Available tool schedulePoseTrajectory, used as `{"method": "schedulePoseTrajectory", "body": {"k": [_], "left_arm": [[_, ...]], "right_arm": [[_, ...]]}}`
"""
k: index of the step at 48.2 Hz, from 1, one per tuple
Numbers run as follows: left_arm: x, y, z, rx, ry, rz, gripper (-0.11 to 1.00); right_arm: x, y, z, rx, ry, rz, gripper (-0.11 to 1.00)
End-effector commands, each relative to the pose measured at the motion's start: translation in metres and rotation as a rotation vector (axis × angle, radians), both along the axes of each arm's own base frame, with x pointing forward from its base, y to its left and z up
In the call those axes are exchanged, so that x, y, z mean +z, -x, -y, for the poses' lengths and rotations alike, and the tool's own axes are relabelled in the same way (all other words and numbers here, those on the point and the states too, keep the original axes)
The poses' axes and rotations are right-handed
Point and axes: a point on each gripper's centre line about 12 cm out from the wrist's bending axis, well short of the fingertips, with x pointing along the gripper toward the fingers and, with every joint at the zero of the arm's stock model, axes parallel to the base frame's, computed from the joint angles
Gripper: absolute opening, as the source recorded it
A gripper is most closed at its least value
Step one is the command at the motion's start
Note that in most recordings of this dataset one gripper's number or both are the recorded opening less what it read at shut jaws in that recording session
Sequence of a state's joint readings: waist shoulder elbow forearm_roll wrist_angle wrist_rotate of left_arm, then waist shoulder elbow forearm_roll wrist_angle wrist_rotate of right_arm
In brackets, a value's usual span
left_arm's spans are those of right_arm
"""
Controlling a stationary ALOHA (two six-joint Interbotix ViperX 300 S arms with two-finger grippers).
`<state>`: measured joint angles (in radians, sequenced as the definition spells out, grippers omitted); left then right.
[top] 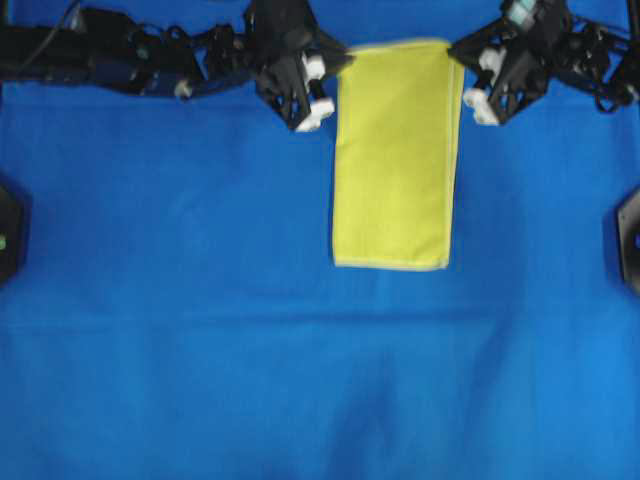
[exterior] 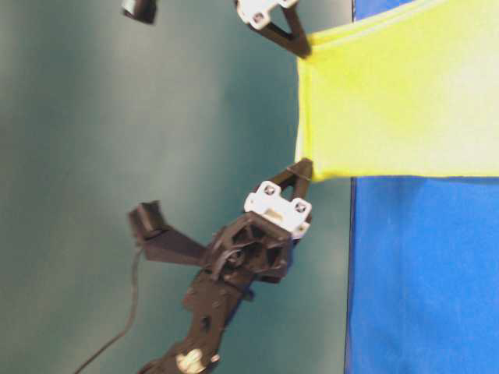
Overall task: Fold a vertical towel.
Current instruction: 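Lift the far edge and fold it toward the near edge with both grippers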
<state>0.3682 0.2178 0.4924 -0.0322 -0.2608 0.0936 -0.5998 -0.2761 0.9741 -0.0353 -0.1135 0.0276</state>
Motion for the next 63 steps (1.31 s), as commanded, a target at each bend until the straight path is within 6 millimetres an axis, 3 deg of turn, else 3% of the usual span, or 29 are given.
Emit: {"method": "schedulePoseTrajectory", "body": {"k": [1,7,15,30,41,54,63], "left_arm": [[0.028,0.000,0.016,-0.040,-0.032,0.048,0.03],[0.033,0.002,0.043,-0.097,-0.033,0.047,0.03],[0.022,0.005,0.078,-0.170,-0.009,0.009,0.03],[0.009,0.003,0.127,-0.272,0.033,-0.044,0.03],[-0.019,0.003,0.144,-0.292,0.076,-0.098,0.03],[-0.049,-0.002,0.150,-0.301,0.082,-0.118,0.03],[-0.054,-0.003,0.150,-0.301,0.081,-0.115,0.03]], "right_arm": [[0.014,0.002,-0.013,0.028,0.017,0.037,0.06],[0.015,0.009,-0.037,0.077,0.007,0.053,0.06],[0.013,0.016,-0.066,0.140,-0.036,0.043,0.06],[-0.005,0.012,-0.108,0.242,-0.150,-0.016,0.06],[-0.029,0.004,-0.127,0.286,-0.219,-0.093,0.06],[-0.047,-0.004,-0.131,0.292,-0.237,-0.125,0.06],[-0.054,-0.006,-0.132,0.299,-0.239,-0.134,0.06]]}}
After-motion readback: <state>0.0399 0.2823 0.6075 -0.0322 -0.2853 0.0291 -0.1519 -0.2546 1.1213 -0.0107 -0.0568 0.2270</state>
